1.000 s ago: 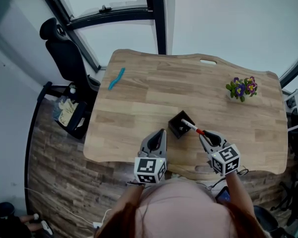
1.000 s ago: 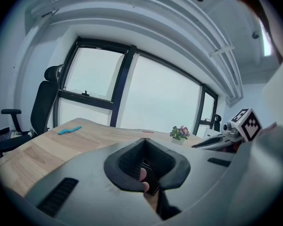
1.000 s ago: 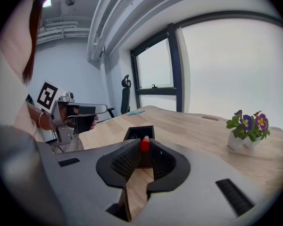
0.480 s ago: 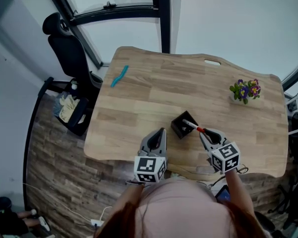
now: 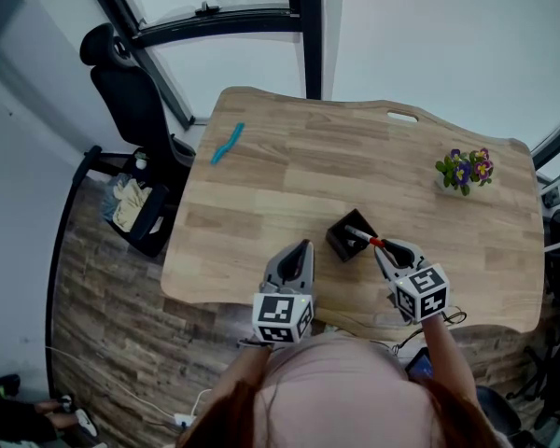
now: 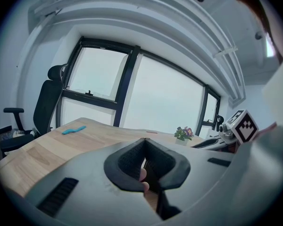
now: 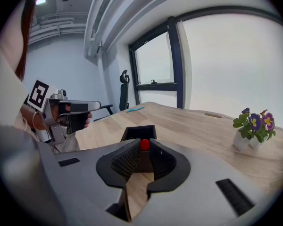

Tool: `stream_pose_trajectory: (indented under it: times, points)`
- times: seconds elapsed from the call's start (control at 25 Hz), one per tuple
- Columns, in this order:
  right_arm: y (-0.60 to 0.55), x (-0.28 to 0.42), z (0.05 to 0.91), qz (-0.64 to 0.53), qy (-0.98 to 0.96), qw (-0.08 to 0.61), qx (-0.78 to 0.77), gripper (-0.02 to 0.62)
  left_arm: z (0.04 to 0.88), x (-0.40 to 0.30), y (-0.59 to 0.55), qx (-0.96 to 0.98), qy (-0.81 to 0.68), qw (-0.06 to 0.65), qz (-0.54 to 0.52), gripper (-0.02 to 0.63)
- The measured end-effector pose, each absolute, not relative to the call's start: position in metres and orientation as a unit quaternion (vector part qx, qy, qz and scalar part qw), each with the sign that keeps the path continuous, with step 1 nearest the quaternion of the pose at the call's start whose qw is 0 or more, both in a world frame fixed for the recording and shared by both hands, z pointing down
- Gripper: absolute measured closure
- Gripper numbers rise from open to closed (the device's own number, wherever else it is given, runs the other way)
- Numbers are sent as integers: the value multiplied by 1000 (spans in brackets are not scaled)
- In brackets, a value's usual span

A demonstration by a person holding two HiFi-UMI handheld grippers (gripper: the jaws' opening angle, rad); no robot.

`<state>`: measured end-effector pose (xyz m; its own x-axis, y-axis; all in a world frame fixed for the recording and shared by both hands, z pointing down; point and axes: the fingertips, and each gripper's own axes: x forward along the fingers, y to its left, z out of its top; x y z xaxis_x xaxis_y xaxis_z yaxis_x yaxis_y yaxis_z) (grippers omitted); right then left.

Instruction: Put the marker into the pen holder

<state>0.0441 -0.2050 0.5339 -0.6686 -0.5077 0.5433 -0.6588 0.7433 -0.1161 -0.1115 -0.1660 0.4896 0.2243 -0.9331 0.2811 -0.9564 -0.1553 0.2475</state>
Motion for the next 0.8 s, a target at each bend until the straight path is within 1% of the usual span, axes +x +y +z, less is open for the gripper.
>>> stream_pose_trajectory:
  times: [0.8]
  points:
    - [-217, 29, 542, 164, -887, 248, 353, 545, 492, -134, -169, 773, -605, 186, 38, 604]
